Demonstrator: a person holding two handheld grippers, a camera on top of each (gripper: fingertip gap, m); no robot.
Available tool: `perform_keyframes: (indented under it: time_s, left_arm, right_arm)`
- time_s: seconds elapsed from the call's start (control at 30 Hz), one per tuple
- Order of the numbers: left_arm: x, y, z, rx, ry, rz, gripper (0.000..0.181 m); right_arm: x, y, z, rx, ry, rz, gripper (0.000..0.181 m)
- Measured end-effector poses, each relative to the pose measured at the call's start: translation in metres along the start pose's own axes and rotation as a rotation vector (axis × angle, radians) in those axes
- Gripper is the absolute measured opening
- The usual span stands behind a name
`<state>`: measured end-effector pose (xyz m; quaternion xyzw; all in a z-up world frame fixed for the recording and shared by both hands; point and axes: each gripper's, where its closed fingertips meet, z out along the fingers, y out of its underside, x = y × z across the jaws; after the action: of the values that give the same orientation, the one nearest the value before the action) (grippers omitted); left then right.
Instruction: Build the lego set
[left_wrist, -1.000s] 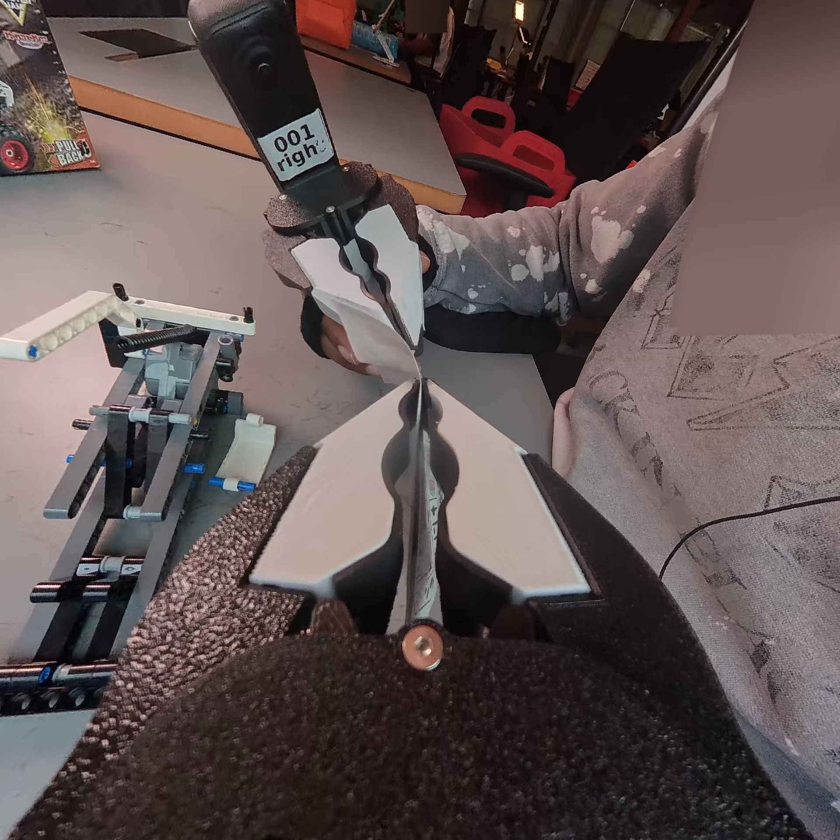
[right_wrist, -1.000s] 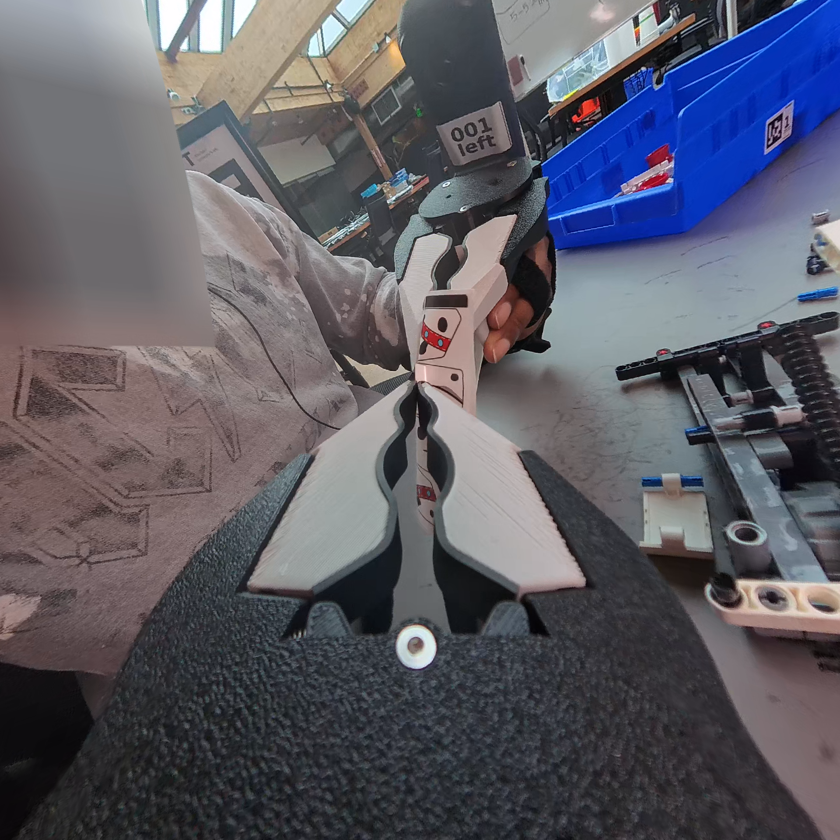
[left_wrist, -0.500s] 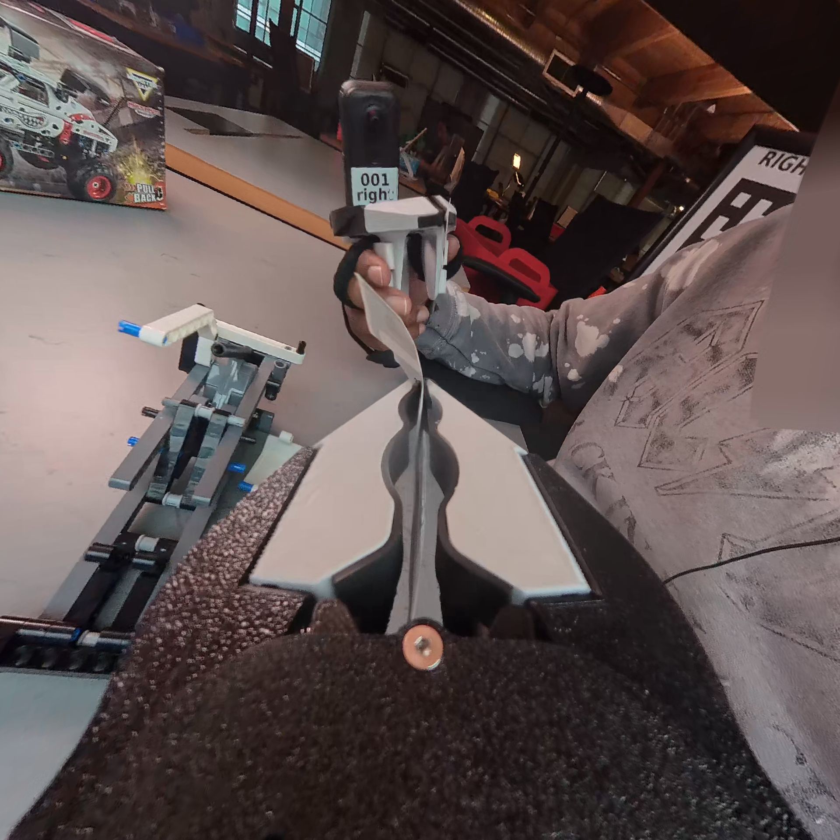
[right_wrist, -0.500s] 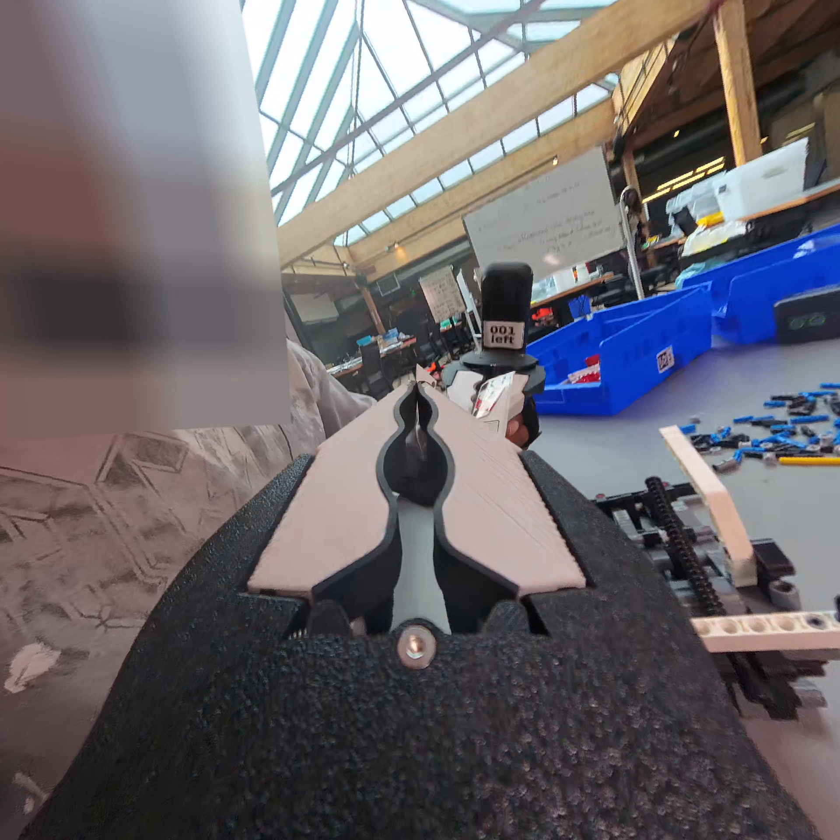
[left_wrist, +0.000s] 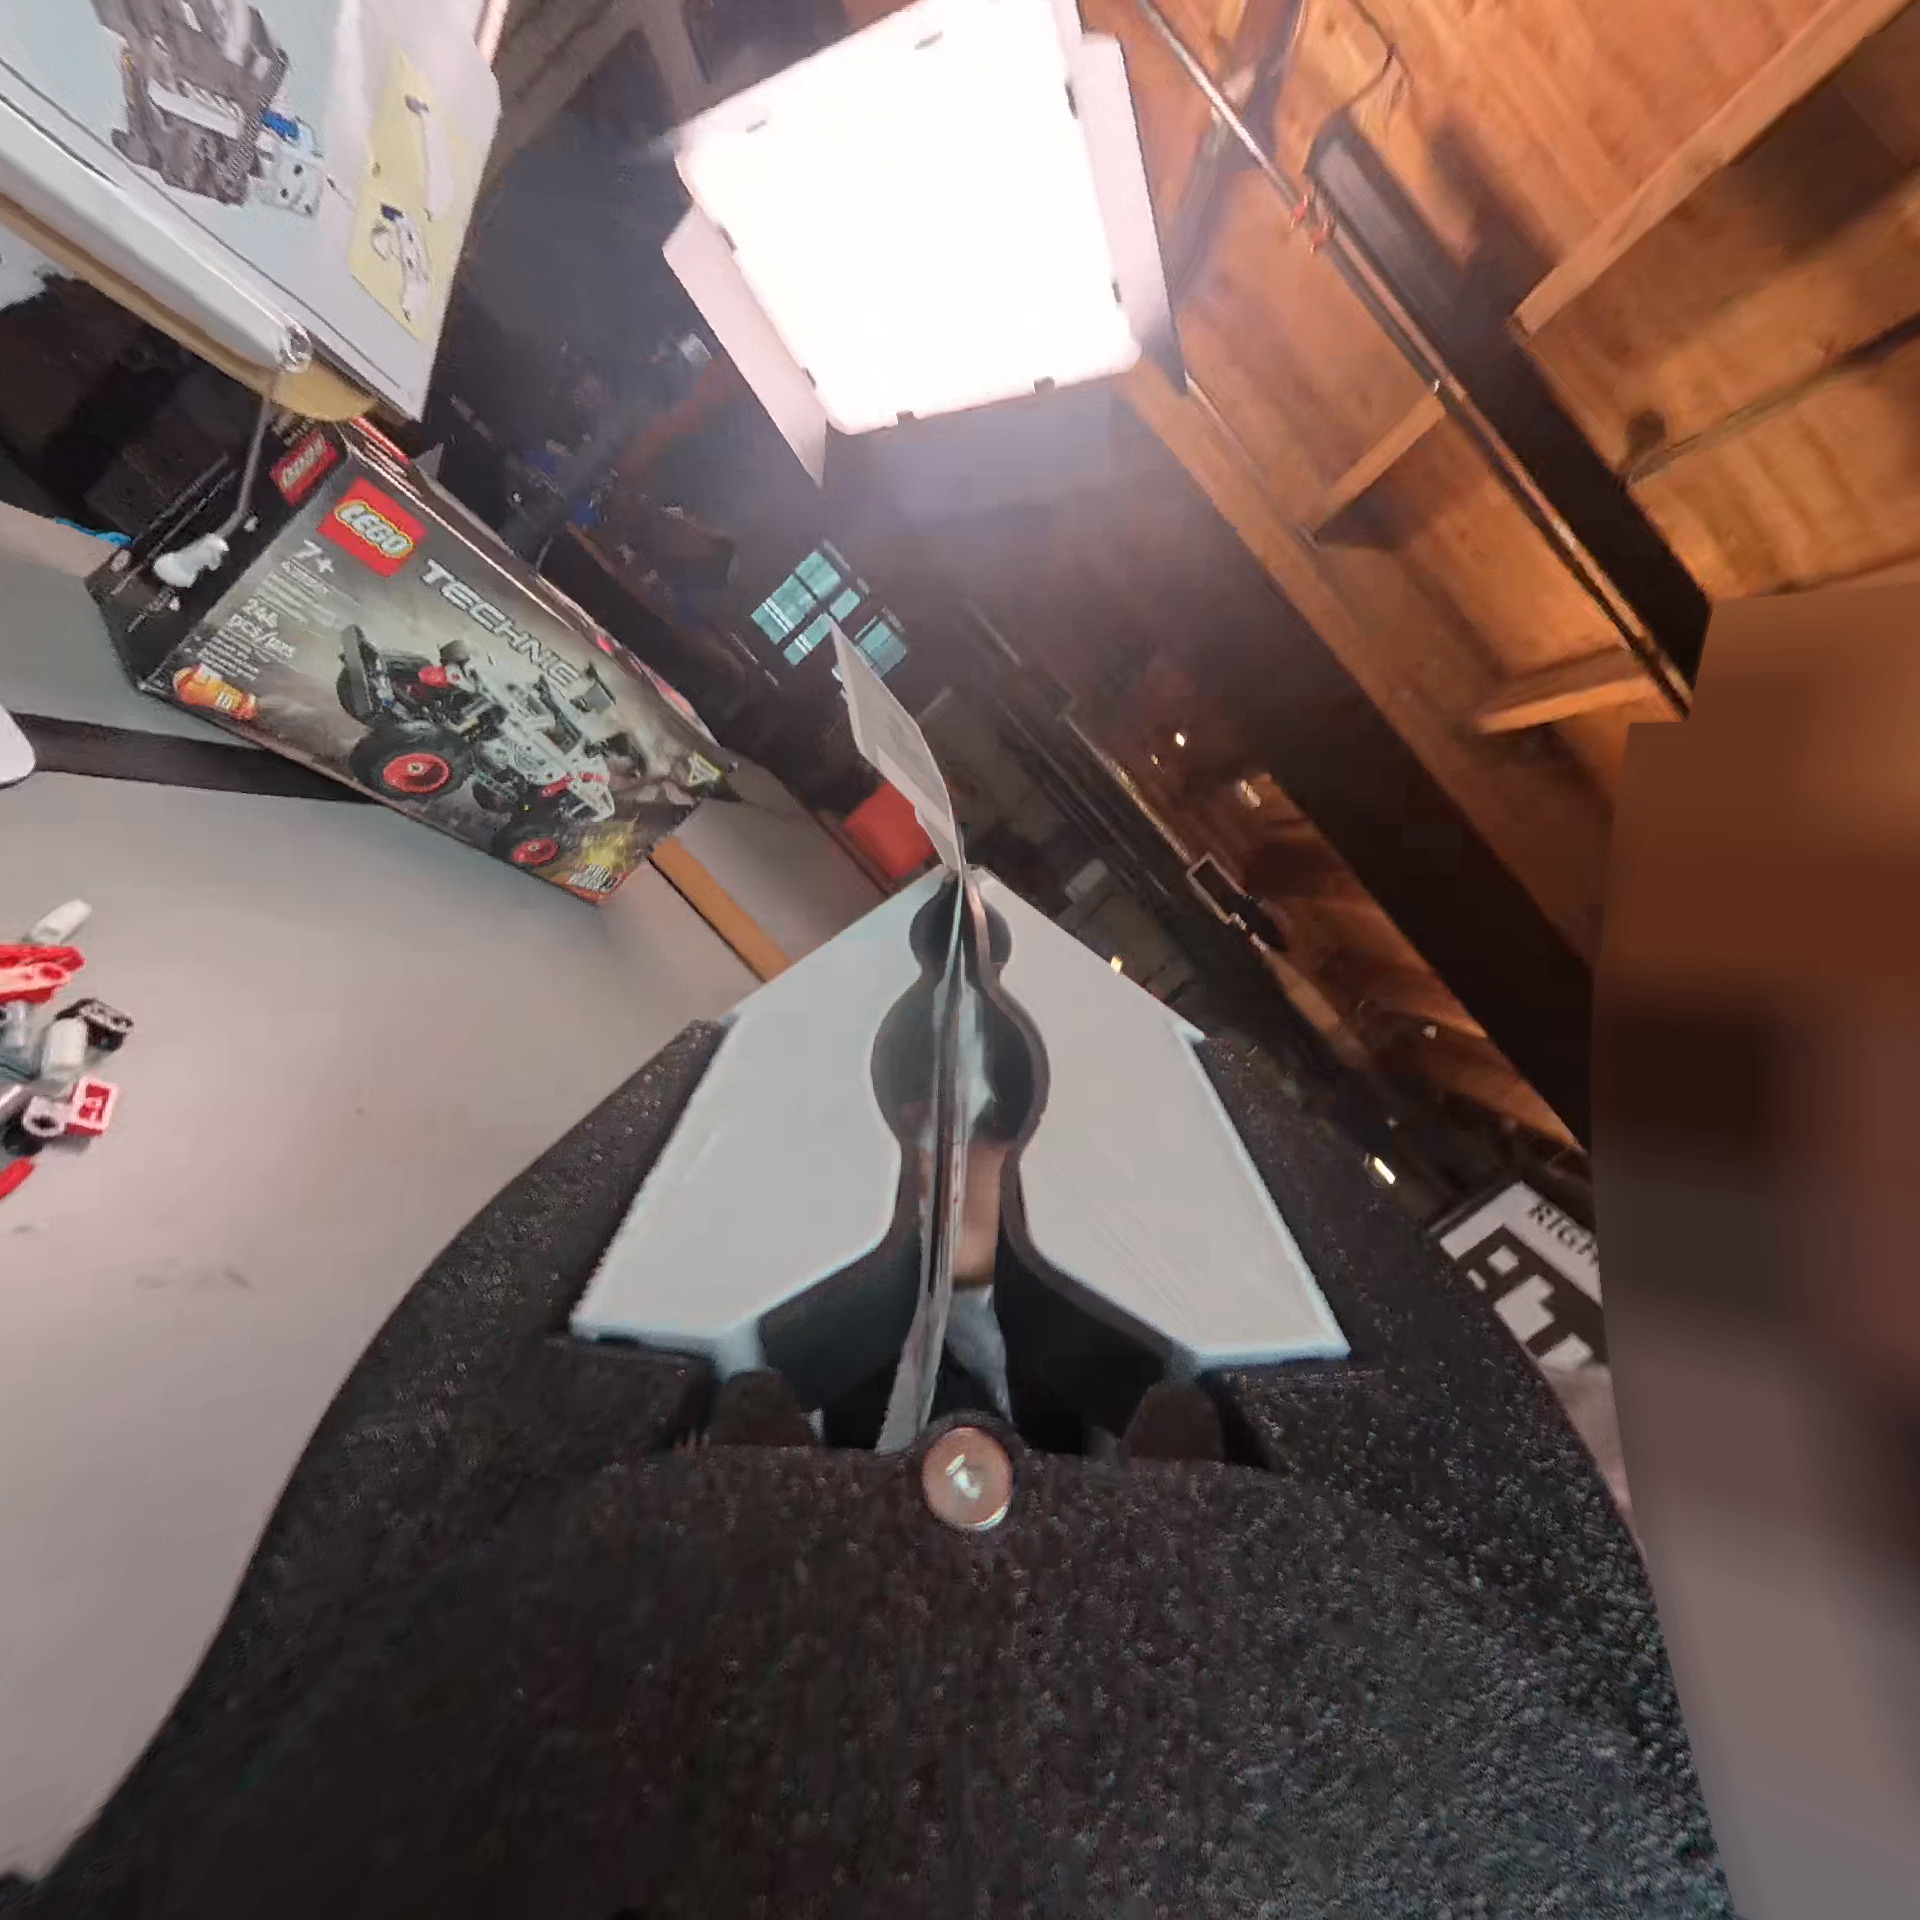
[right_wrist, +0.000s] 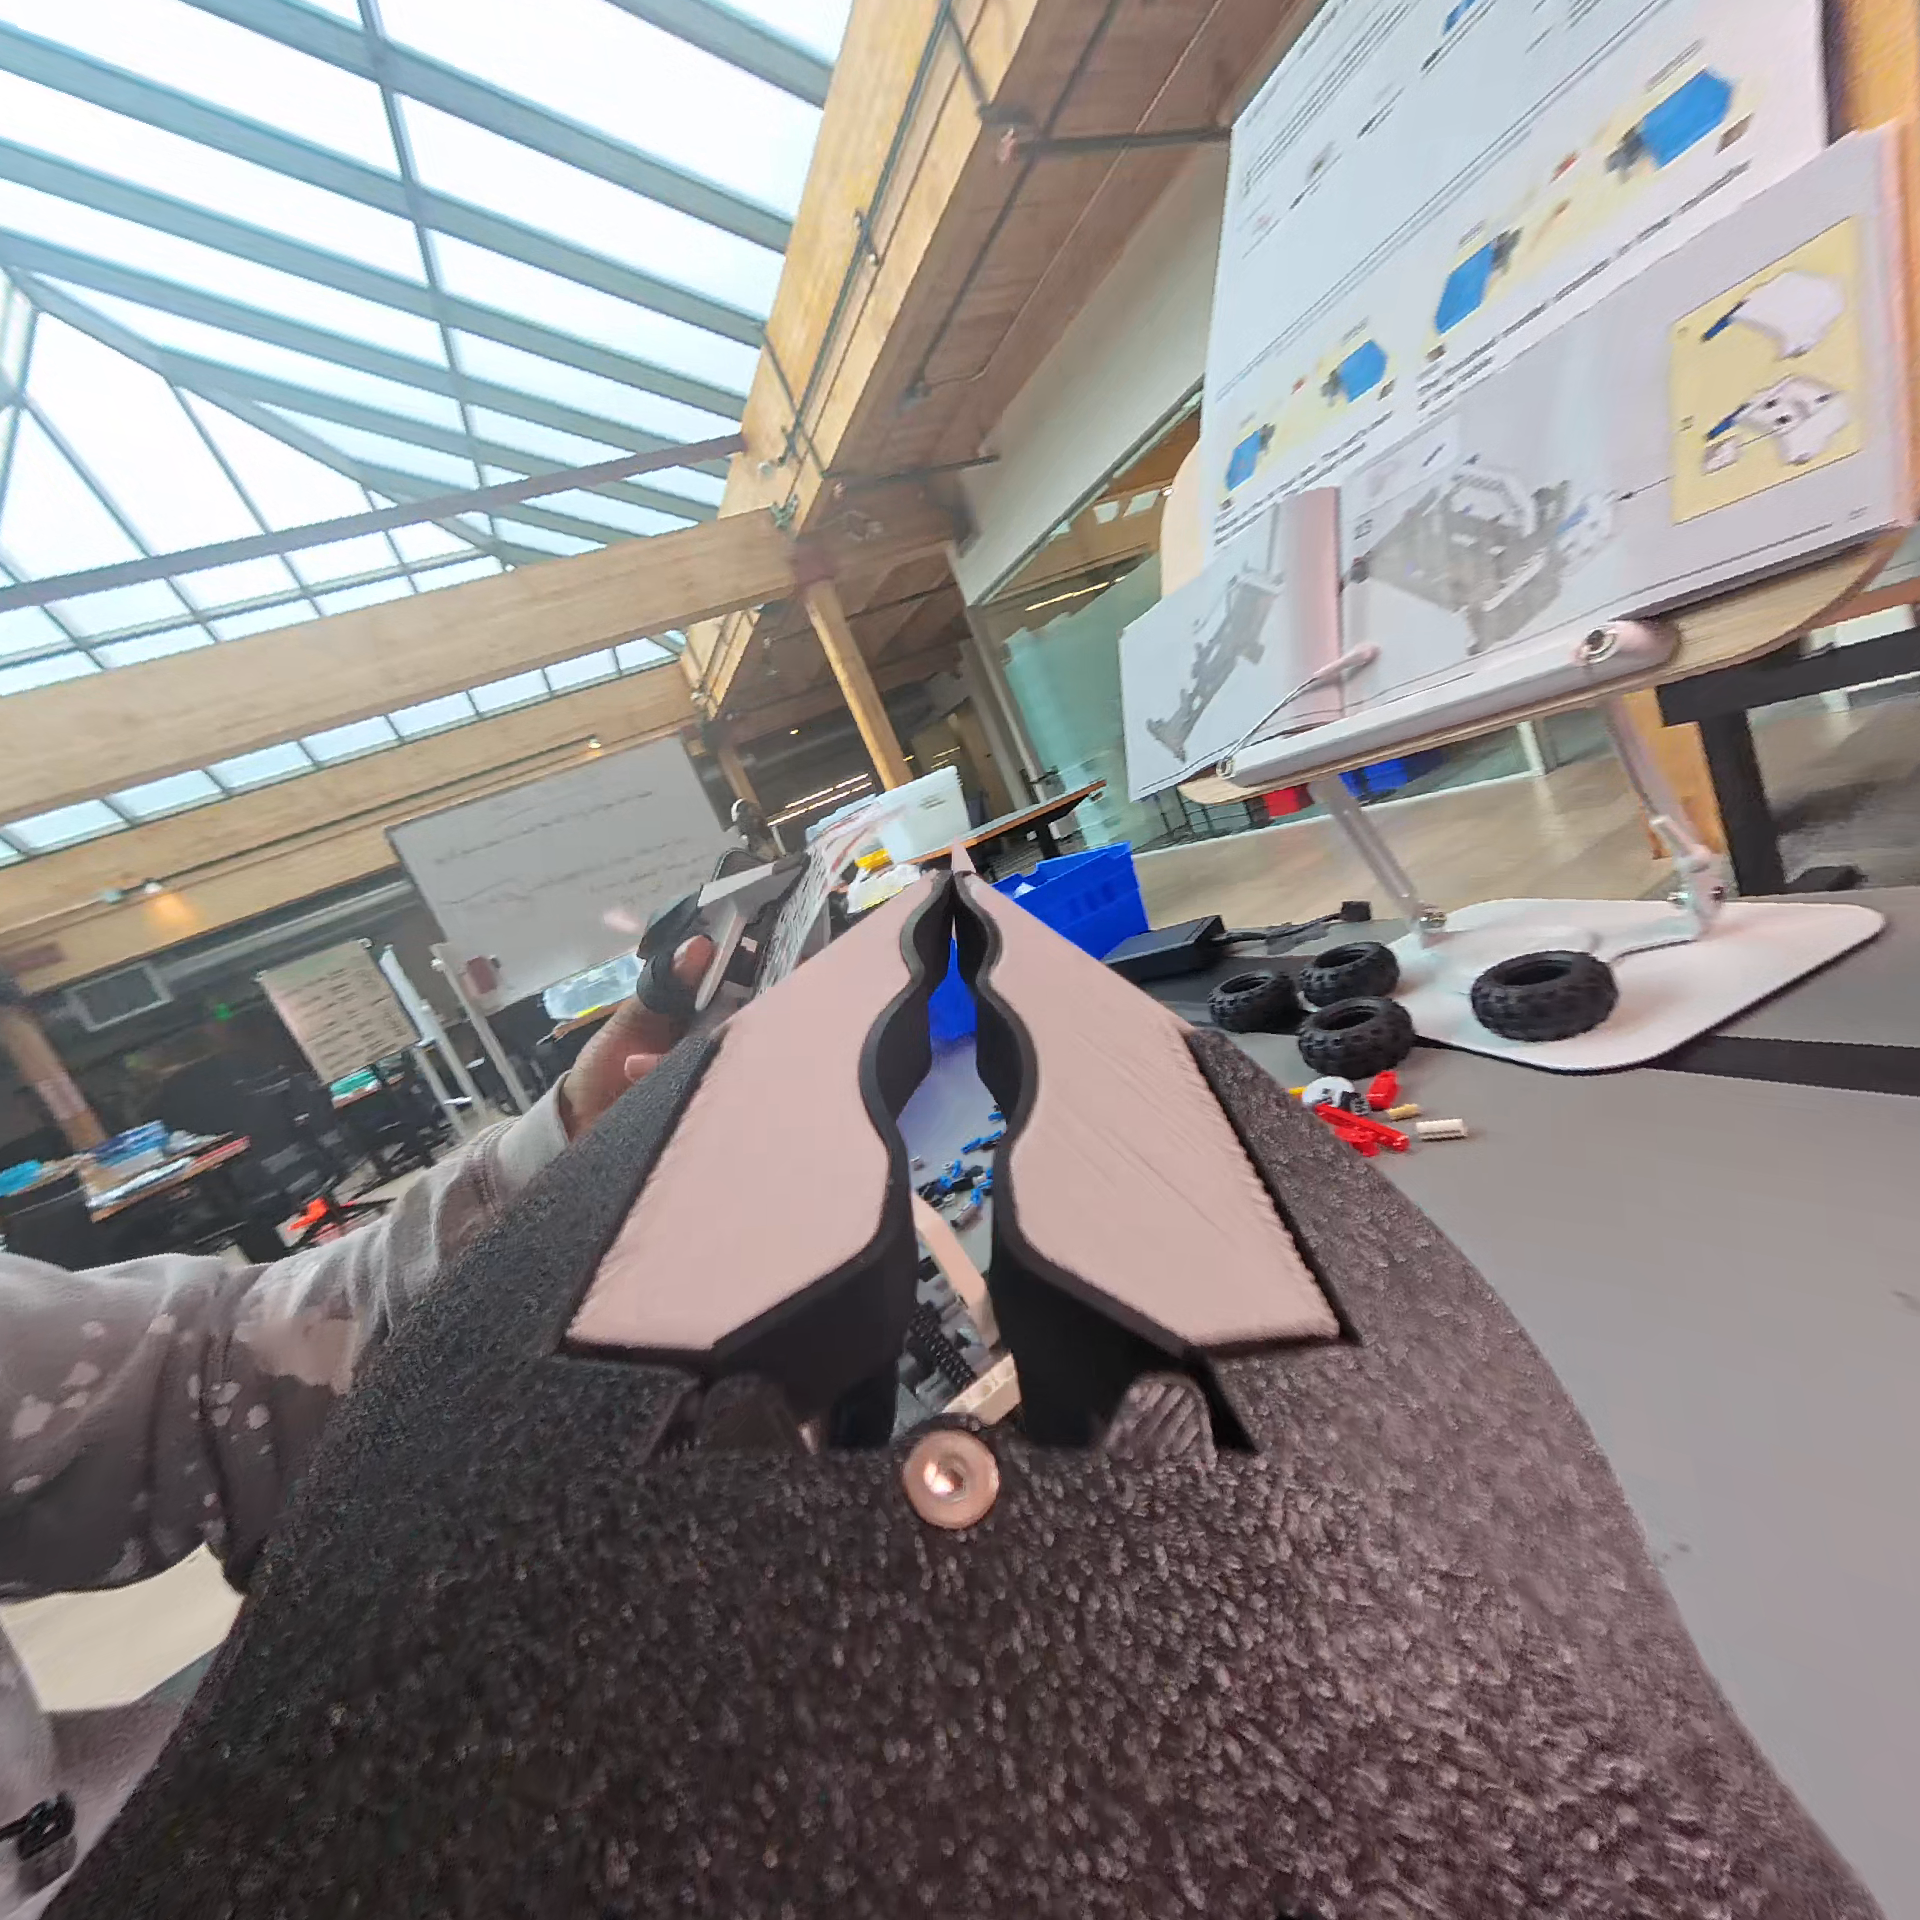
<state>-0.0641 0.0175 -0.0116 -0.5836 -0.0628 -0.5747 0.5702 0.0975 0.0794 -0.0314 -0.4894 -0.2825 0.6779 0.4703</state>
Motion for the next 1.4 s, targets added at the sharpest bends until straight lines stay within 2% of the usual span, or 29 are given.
perform_keyframes:
  time_s: [0.1,0.2,0.3,0.4,0.5,0.7,0.9,1.1,1.27,1.4]
  left_arm:
    - [-0.041,-0.032,0.023,0.039,-0.097,-0.012,0.0]
    - [-0.095,-0.048,0.041,0.066,-0.214,-0.079,0.0]
    - [-0.144,-0.05,0.051,0.067,-0.347,-0.114,0.0]
    - [-0.177,-0.049,0.056,0.081,-0.447,-0.126,0.0]
    - [-0.206,-0.062,0.045,0.124,-0.564,-0.101,0.0]
    - [-0.247,-0.112,-0.007,0.219,-0.743,-0.058,0.0]
    - [-0.27,-0.165,-0.066,0.266,-0.918,0.042,0.0]
    - [-0.277,-0.181,-0.094,0.056,-1.075,0.263,0.024]
    - [-0.254,-0.207,-0.117,0.098,-1.162,0.481,0.042]
    - [-0.211,-0.233,-0.129,0.216,-1.168,0.664,0.057]
  right_arm:
    - [0.012,-0.004,-0.005,0.019,0.071,-0.033,0.0]
    - [0.017,-0.006,-0.008,0.015,0.108,-0.082,0.0]
    - [0.018,-0.004,-0.007,0.003,0.122,-0.106,0.0]
    - [0.016,0.002,-0.004,-0.027,0.119,-0.135,0.0]
    - [0.013,0.007,-0.002,-0.056,0.113,-0.164,0.0]
    - [0.007,0.012,0.002,-0.094,0.097,-0.215,0.0]
    - [0.001,0.018,0.005,-0.127,0.077,-0.252,0.0]
    - [-0.001,0.027,0.008,-0.164,0.072,-0.284,0.0]
    - [0.001,0.034,0.009,-0.183,0.072,-0.283,0.0]
    - [0.001,0.038,0.01,-0.192,0.07,-0.289,0.0]
